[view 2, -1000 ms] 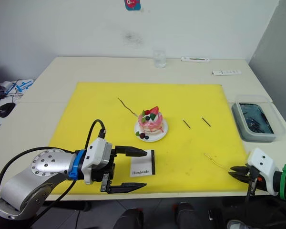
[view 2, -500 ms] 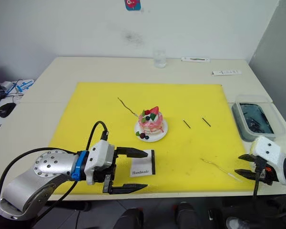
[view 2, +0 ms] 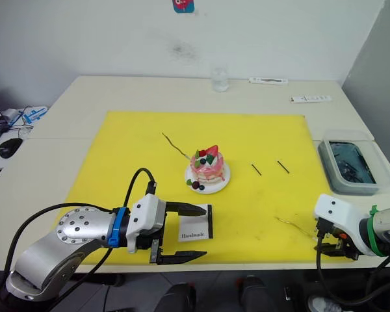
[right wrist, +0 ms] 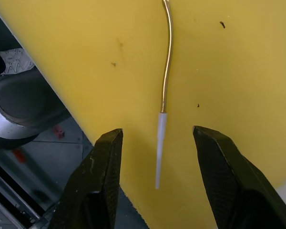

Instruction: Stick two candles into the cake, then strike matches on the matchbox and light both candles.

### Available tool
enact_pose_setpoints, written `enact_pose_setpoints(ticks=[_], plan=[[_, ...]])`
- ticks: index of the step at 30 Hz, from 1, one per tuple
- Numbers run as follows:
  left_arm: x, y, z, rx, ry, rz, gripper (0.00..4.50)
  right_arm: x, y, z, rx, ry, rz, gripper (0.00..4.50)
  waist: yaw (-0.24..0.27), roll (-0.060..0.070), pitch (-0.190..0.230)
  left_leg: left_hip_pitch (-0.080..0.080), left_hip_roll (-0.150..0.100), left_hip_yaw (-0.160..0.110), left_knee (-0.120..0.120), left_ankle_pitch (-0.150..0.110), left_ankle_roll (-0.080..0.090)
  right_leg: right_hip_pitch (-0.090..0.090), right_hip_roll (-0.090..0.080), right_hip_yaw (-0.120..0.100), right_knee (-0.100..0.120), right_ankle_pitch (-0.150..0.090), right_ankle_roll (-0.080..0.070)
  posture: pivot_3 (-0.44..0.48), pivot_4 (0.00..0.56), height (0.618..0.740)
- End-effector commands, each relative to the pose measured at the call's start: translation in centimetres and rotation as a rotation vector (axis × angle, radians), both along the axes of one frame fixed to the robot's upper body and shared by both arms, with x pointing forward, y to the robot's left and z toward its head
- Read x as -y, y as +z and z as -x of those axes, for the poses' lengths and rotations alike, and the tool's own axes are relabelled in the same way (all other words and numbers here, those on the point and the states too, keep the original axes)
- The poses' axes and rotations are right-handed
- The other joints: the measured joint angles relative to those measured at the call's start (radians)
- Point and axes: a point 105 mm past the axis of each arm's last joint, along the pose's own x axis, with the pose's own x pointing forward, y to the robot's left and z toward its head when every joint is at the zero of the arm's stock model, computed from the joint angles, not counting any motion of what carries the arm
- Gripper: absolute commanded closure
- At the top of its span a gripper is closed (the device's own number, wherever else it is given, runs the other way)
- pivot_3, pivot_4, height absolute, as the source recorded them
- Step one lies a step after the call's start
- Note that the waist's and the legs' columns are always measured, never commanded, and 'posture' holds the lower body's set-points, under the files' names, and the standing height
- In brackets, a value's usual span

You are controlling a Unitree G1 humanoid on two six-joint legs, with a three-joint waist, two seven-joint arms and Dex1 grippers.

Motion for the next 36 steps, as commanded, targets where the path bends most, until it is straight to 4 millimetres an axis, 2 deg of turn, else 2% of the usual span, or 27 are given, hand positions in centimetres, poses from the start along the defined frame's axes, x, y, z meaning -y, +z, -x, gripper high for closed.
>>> enact_pose_setpoints(ticks=[1,16,19,24,31,36], plan=[[0.7,0.7,0.3,0.038,-0.013,0.015,0.0,0.0,0.2,-0.6,0.027,0.015,0.032,2.09,0.0,0.0,0.0,0.0,0.0,0.0,0.0,0.0,0.0,0.0,0.0,0.0,0.0,0.0,0.0,0.0,0.15,0.74],[1.0,0.9,0.2,0.045,0.0,0.017,0.0,-0.1,-0.6,-1.5,0.009,0.021,0.036,2.09,0.0,0.0,0.0,0.0,0.0,0.0,0.0,0.0,0.0,0.0,0.0,0.0,0.0,0.0,0.0,0.0,0.15,0.74],[1.0,0.9,0.2,0.046,0.002,0.017,0.0,-0.1,-0.8,-1.6,0.006,0.022,0.038,2.68,0.0,0.0,0.0,0.0,0.0,0.0,0.0,0.0,0.0,0.0,0.0,0.0,0.0,0.0,0.0,0.0,0.15,0.74],[1.0,0.9,0.2,0.047,0.005,0.015,0.0,-0.4,-0.7,-1.7,0.008,0.022,0.028,4.45,0.0,0.0,0.0,0.0,0.0,0.0,0.0,0.0,0.0,0.0,0.0,0.0,0.0,0.0,0.0,0.0,0.15,0.74],[0.9,0.8,0.0,0.049,0.011,0.008,0.0,-0.3,0.0,-1.8,0.001,-0.008,-0.006,4.45,0.0,0.0,0.0,0.0,0.0,0.0,0.0,0.0,0.0,0.0,0.0,0.0,0.0,0.0,0.0,0.0,0.15,0.74],[0.1,0.9,-0.3,0.033,0.045,0.018,0.0,-0.7,2.7,-2.1,0.028,-0.045,-0.119,4.45,0.0,0.0,0.0,0.0,0.0,0.0,0.0,0.0,0.0,0.0,0.0,0.0,0.0,0.0,0.0,0.0,0.15,0.74]])
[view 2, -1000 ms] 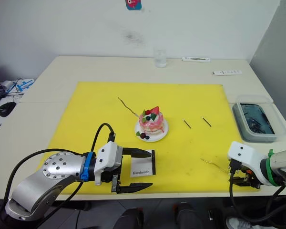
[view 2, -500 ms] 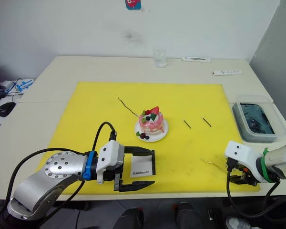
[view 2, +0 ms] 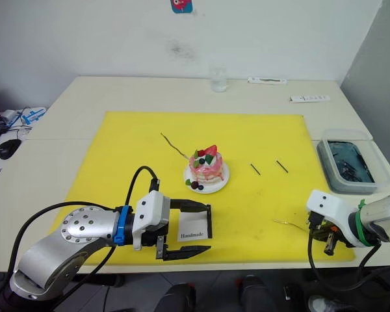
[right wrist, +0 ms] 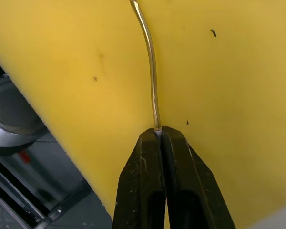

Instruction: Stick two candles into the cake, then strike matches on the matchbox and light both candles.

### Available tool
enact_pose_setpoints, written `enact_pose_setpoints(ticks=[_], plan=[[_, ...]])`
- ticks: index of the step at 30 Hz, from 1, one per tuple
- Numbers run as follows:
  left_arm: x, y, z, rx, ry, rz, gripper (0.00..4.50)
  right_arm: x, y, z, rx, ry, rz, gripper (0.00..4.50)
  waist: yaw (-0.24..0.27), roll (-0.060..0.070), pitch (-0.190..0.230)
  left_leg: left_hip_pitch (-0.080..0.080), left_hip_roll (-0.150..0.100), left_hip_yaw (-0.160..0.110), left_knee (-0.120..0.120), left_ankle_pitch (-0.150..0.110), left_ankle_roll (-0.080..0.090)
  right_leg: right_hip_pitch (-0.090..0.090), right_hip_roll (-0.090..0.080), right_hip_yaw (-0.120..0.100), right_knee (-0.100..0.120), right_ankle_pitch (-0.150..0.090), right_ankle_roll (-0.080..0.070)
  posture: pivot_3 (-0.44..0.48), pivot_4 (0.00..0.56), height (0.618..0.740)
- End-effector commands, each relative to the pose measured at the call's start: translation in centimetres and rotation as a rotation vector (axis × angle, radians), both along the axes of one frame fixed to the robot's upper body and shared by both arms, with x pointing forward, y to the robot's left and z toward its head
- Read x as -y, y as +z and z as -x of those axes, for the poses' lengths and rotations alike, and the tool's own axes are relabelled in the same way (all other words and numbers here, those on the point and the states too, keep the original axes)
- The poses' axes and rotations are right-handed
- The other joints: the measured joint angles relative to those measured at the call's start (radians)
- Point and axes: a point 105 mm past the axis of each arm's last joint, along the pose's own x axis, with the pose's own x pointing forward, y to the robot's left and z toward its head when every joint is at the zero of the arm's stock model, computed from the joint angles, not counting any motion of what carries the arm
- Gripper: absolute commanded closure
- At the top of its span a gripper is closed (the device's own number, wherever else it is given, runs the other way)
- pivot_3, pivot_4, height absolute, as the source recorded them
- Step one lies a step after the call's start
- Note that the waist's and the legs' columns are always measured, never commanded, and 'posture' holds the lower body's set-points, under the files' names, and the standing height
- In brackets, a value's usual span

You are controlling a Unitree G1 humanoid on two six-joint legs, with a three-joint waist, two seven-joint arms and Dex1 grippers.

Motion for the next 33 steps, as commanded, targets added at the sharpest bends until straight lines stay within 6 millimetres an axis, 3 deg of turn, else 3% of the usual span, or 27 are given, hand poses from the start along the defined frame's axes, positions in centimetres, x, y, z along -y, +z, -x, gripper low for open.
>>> enact_pose_setpoints(ticks=[1,6,10,17,22,33], plan=[[-0.6,0.8,0.1,0.01,0.019,0.029,0.0,-0.7,3.4,-0.8,0.081,-0.021,-0.118,4.45,-0.001,0.0,0.0,0.0,0.0,0.0,0.0,0.0,0.0,0.0,0.0,0.0,0.0,0.0,0.0,0.0,0.15,0.74],[-2.0,1.1,-0.1,-0.034,0.109,0.102,0.0,-3.5,6.9,-1.5,0.229,0.039,-0.367,4.45,-0.003,0.0,0.0,0.0,0.001,0.0,0.0,0.0,0.0,0.0,0.0,-0.001,0.0,0.0,0.0,0.0,0.15,0.74],[-2.9,1.5,-0.6,-0.048,0.2,0.169,0.0,-7.0,9.8,-3.2,0.456,0.109,-0.632,4.45,-0.002,0.0,0.0,0.0,0.001,0.0,0.0,0.0,0.0,0.0,0.001,0.0,0.0,0.003,0.005,0.0,0.15,0.74],[-4.7,1.7,-1.4,-0.042,0.308,0.201,0.0,-13.2,12.2,-6.0,0.748,0.163,-0.956,4.45,-0.003,0.001,0.0,0.0,0.001,-0.001,-0.001,0.0,0.0,-0.001,0.001,0.0,0.001,0.003,0.005,0.0,0.15,0.74],[-5.0,2.3,-2.1,-0.016,0.336,0.23,0.0,-15.7,12.1,-8.0,0.866,0.118,-1.053,4.45,0.0,0.001,0.0,-0.001,0.001,-0.001,-0.001,0.0,0.0,-0.001,0.001,0.0,0.001,0.004,0.005,0.0,0.15,0.74],[-4.6,4.1,-4.1,0.066,0.368,0.277,0.0,-19.1,9.3,-10.4,0.974,-0.017,-1.165,4.45,-0.003,0.001,0.0,0.0,0.001,-0.001,-0.001,0.0,0.0,-0.002,0.001,0.0,0.002,0.005,0.003,0.0,0.15,0.74]])
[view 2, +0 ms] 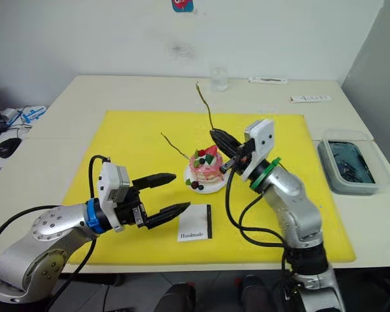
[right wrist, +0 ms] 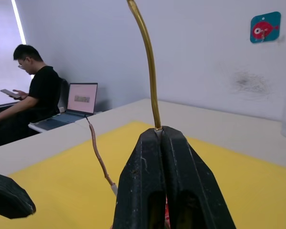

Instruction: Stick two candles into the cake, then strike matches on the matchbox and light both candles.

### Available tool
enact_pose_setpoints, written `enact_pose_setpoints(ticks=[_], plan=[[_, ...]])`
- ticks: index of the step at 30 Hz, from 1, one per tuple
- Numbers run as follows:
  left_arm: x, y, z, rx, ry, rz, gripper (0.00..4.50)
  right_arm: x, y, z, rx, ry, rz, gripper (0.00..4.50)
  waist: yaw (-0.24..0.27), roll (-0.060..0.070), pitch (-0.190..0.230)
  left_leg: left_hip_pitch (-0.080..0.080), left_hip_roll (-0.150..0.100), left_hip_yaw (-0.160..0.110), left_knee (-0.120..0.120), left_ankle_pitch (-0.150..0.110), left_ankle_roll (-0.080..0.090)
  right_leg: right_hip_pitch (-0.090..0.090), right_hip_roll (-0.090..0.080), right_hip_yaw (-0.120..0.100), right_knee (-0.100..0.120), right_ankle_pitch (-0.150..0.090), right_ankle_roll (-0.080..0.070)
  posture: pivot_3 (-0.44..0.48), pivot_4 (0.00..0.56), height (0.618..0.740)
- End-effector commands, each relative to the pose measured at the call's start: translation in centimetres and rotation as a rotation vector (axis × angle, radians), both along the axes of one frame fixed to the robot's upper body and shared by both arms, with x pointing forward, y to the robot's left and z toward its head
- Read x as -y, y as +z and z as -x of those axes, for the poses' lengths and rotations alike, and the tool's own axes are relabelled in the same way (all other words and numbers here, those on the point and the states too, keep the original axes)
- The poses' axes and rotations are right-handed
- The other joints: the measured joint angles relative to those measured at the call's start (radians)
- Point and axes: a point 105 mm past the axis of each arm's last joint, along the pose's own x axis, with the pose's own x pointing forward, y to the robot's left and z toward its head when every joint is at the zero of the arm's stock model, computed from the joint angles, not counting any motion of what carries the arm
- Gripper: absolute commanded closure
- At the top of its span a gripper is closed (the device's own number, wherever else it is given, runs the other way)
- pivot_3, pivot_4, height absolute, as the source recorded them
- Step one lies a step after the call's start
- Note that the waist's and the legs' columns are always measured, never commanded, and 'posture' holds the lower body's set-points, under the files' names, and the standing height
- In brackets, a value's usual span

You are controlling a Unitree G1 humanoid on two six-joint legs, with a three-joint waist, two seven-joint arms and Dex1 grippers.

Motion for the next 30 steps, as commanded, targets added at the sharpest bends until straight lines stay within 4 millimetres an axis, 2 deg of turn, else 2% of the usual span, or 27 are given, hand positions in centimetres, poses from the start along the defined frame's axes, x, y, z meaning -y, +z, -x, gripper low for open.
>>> enact_pose_setpoints(ticks=[1,5,12,30], plan=[[0.0,1.2,-0.5,0.066,0.018,0.007,0.0,-0.3,0.3,-0.2,0.078,-0.04,-0.031,4.45,-0.001,0.0,0.0,0.0,0.0,0.0,0.0,0.0,0.0,0.0,0.0,0.0,0.0,0.0,0.0,0.0,0.15,0.74],[-0.1,1.7,-1.0,0.096,0.046,0.005,0.0,-0.5,-1.0,-0.6,0.068,-0.062,-0.044,4.45,0.0,0.0,0.0,0.0,0.0,0.0,0.0,0.0,0.0,0.0,0.0,0.0,0.0,0.0,0.0,0.0,0.15,0.74],[-0.1,1.5,-0.6,0.096,0.042,-0.021,0.0,-0.1,-3.1,-0.7,0.028,-0.083,-0.049,4.45,-0.001,0.0,0.0,0.0,0.0,0.0,-0.001,0.0,0.0,0.0,0.0,0.0,0.0,0.0,-0.002,0.0,0.15,0.74],[-0.1,0.9,-0.3,0.087,0.026,-0.043,0.0,-0.4,-3.5,-2.0,0.031,-0.125,-0.1,4.45,-0.002,0.001,0.0,0.001,0.0,0.0,-0.001,0.0,0.0,0.0,0.0,0.0,0.001,0.0,-0.001,0.0,0.15,0.74]])
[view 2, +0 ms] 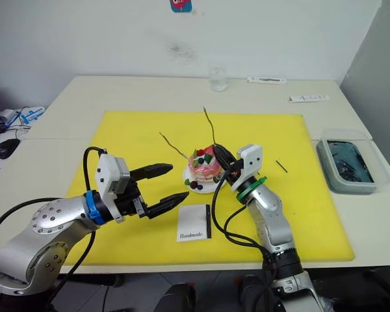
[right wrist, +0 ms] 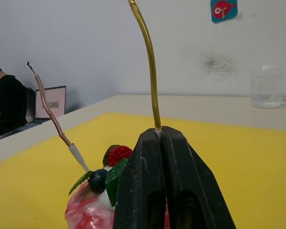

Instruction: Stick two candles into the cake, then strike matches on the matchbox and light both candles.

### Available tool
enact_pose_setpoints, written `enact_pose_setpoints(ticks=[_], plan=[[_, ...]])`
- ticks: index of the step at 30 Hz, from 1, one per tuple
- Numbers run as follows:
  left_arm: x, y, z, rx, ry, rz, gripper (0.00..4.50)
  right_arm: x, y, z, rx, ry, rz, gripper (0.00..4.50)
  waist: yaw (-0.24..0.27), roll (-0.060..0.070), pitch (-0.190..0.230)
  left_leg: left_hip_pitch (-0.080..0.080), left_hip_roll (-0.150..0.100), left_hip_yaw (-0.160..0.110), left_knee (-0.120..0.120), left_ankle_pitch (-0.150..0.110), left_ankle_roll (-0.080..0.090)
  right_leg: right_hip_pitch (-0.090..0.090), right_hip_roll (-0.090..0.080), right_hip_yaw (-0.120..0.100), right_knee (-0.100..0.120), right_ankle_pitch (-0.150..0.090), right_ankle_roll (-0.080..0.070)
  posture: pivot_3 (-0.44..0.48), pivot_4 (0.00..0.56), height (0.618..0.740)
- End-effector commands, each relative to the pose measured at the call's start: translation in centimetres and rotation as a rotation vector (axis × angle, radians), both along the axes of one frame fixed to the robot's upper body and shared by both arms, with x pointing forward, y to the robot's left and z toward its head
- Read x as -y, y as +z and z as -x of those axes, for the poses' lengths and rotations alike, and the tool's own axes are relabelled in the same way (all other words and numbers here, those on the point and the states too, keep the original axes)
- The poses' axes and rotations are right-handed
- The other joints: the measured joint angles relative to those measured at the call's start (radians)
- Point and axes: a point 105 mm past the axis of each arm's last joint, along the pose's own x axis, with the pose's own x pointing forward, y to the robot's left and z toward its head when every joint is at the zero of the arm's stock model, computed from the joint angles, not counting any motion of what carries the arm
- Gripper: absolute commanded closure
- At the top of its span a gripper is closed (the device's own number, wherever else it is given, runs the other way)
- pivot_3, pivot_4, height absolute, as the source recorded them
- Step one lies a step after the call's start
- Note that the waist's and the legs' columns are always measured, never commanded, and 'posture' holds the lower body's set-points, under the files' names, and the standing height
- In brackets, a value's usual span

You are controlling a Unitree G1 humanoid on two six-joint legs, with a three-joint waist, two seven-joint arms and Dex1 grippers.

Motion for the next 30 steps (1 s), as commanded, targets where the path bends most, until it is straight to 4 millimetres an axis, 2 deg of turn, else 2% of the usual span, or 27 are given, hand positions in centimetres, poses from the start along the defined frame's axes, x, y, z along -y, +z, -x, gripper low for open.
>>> enact_pose_setpoints(ticks=[1,14,21,30], plan=[[0.4,0.7,0.5,0.048,-0.021,-0.011,0.0,0.1,1.8,0.0,0.077,-0.015,-0.024,4.45,0.0,0.0,0.0,0.0,0.0,0.0,0.0,0.0,0.0,0.0,0.0,0.0,0.0,0.0,0.0,0.0,0.15,0.74],[0.6,0.6,0.6,0.045,-0.035,-0.013,0.0,-0.5,1.5,0.3,0.064,0.014,-0.024,4.45,0.0,0.0,0.0,0.0,0.0,0.0,0.0,0.0,0.0,0.0,0.0,0.0,0.0,0.0,0.0,0.0,0.15,0.74],[0.7,0.5,0.7,0.045,-0.04,-0.01,0.0,-0.3,0.6,0.3,0.047,0.004,-0.006,4.45,0.0,0.0,0.0,0.0,0.0,0.0,0.0,0.0,0.0,0.0,0.0,0.0,0.0,0.0,0.0,0.0,0.15,0.74],[0.7,0.5,0.8,0.043,-0.043,-0.013,0.0,-0.1,0.7,0.4,0.05,-0.007,-0.009,4.45,0.0,0.0,0.0,0.0,0.0,0.0,0.0,0.0,0.0,0.0,0.0,0.0,0.0,0.0,0.0,0.0,0.15,0.74]])
